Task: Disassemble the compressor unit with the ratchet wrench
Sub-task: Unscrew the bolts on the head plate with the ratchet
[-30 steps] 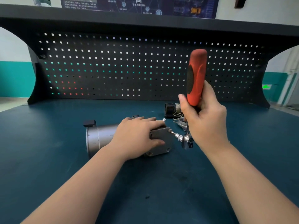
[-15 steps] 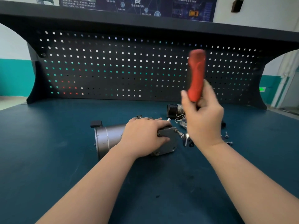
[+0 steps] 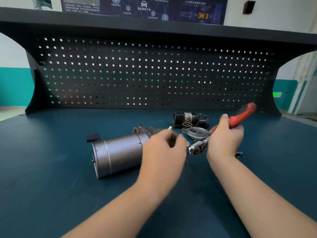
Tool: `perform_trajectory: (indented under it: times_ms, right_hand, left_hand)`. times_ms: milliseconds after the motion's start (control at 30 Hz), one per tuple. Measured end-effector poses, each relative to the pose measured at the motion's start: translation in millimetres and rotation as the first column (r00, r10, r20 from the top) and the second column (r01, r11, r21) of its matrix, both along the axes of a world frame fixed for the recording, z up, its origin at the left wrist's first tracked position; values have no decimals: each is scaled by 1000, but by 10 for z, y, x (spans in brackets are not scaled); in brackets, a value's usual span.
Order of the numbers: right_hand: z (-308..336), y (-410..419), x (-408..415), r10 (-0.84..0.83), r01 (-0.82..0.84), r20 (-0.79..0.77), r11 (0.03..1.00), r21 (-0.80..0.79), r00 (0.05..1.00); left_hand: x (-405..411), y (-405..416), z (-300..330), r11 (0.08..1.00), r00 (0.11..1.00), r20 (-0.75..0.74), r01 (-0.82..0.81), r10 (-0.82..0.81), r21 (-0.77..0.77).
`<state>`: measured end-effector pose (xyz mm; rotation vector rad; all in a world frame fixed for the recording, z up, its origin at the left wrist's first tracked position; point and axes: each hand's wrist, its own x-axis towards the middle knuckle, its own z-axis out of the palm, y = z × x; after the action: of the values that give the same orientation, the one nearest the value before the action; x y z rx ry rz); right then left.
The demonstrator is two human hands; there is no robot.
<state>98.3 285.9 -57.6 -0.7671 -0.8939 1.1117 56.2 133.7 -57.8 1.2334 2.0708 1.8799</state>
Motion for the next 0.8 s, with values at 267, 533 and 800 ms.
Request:
perform_trajectory:
  times_ms: [267,533,800]
  right_hand:
    - [31,20,29,117,-118,13,987,111,993]
    - [230,42,226,262,-333,268,903,271,927]
    - [373,-140,320,262,-511,474,673,535,841]
  left_hand:
    - [163,242,-77,931,320,901,309,-293,193]
    - [115,474,84,919,155,930,274,-333,283]
    - [85,483,-17,908,151,903,192,-403,373]
